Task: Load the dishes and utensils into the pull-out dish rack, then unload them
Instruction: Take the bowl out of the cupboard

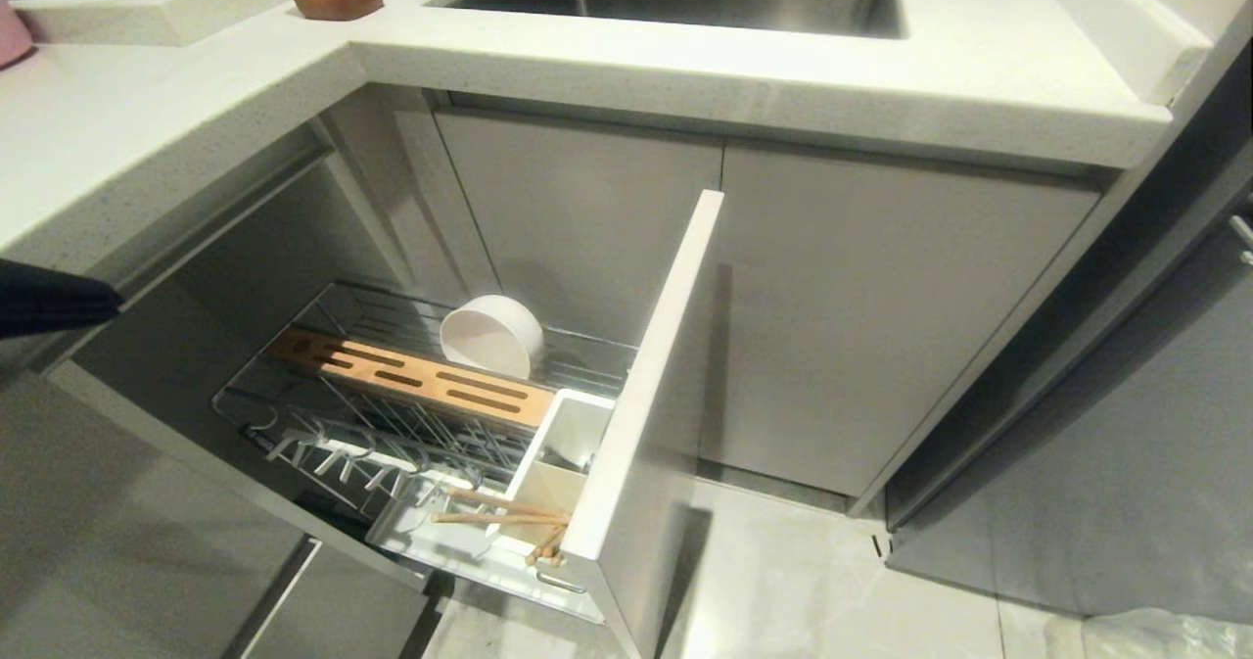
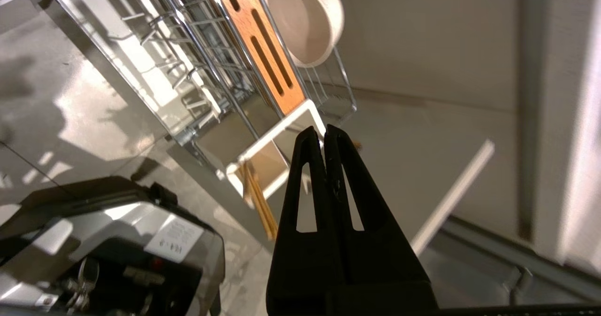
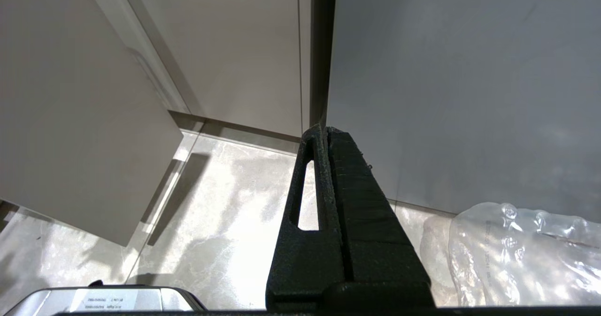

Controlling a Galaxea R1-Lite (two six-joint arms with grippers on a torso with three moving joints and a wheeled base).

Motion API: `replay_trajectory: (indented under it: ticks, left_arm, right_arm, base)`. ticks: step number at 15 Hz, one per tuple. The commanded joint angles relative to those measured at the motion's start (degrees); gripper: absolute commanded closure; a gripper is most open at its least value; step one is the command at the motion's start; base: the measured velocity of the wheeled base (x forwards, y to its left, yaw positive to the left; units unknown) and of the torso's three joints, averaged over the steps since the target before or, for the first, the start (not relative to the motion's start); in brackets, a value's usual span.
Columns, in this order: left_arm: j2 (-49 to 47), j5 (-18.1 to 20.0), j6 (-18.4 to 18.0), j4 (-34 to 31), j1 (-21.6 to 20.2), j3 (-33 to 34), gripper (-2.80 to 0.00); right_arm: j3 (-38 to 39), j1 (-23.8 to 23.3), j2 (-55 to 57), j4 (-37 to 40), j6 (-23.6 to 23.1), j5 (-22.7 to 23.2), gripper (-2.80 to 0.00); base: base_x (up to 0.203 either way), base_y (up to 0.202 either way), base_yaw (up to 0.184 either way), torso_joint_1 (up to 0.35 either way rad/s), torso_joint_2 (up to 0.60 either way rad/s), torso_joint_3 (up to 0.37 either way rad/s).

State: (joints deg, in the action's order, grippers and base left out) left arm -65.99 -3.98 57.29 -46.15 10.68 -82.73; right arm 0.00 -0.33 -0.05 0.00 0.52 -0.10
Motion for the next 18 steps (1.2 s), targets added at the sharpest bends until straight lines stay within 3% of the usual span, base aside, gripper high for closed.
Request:
replay_trajectory:
  ticks: [1,3,5,8,15,16,18]
  left_arm:
    - [-3.5,-7.4,1.8,9.9,5.6,8.5,0.0]
    - [-7.3,-13.3,3.1,16.8,11.0,13.3,0.0]
    - [-11.8,-16.9,3.4,22.0,13.5,15.5,0.0]
    - [-18.5,-18.0,3.5,29.7,14.0,17.6,0.0]
    - [-26.4,-17.3,3.1,35.4,14.7,17.4,0.0]
    - [-27.0,-17.1,3.0,35.8,14.7,17.1,-2.68]
    - [-28.7,-16.9,2.9,36.1,14.8,15.1,-2.8]
  right_arm:
    - [0.0,0.0,0.0,0.0,0.0,0.0,0.0]
    - [0.0,0.0,0.0,0.0,0.0,0.0,0.0]
    - [0.0,0.0,0.0,0.0,0.0,0.0,0.0]
    - [0.0,0.0,0.0,0.0,0.0,0.0,0.0]
    - [0.0,0.0,0.0,0.0,0.0,0.0,0.0]
    - [0.0,0.0,0.0,0.0,0.0,0.0,0.0]
    - [0.0,0.0,0.0,0.0,0.0,0.0,0.0]
  base:
    - [0.0,0.0,0.0,0.0,0.0,0.0]
    - [0.0,0.0,0.0,0.0,0.0,0.0]
    - [0.0,0.0,0.0,0.0,0.0,0.0]
    - [0.0,0.0,0.0,0.0,0.0,0.0]
    - [0.0,0.0,0.0,0.0,0.0,0.0]
    - [0.0,0.0,0.0,0.0,0.0,0.0]
    - [0.0,0.0,0.0,0.0,0.0,0.0]
